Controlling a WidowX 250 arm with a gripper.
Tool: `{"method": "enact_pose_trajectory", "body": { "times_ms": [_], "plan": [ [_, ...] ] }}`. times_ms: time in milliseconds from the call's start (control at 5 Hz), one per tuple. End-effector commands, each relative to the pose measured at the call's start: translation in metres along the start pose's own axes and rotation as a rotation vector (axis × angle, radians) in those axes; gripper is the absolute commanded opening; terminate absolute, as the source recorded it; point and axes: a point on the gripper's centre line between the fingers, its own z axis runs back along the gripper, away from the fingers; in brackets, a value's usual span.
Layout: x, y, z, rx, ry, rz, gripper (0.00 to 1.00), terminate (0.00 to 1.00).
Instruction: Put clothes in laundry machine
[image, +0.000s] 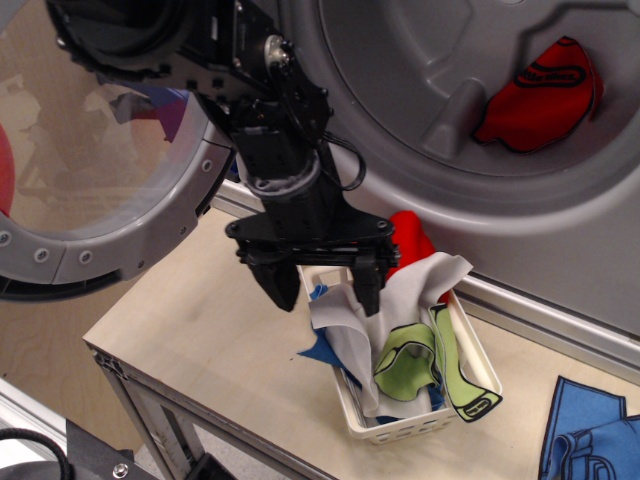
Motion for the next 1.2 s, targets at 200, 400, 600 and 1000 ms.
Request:
{"method": "enact_pose_trajectory", "body": {
  "times_ms": [200,400,600,1000],
  "plan": [
    [0.002,-0.041,-0.028,-0.077,0.035,0.063,1.00,0.00],
    [-0.006,-0.054,-0.045,-0.077,0.067,0.064,1.00,0.00],
    [-0.011,-0.057,-0.065,-0.042,0.065,0.063,1.00,0.00],
    [-0.010,-0.048,-0.093,0.056,-0.006,0.066,1.00,0.00]
  ]
}}
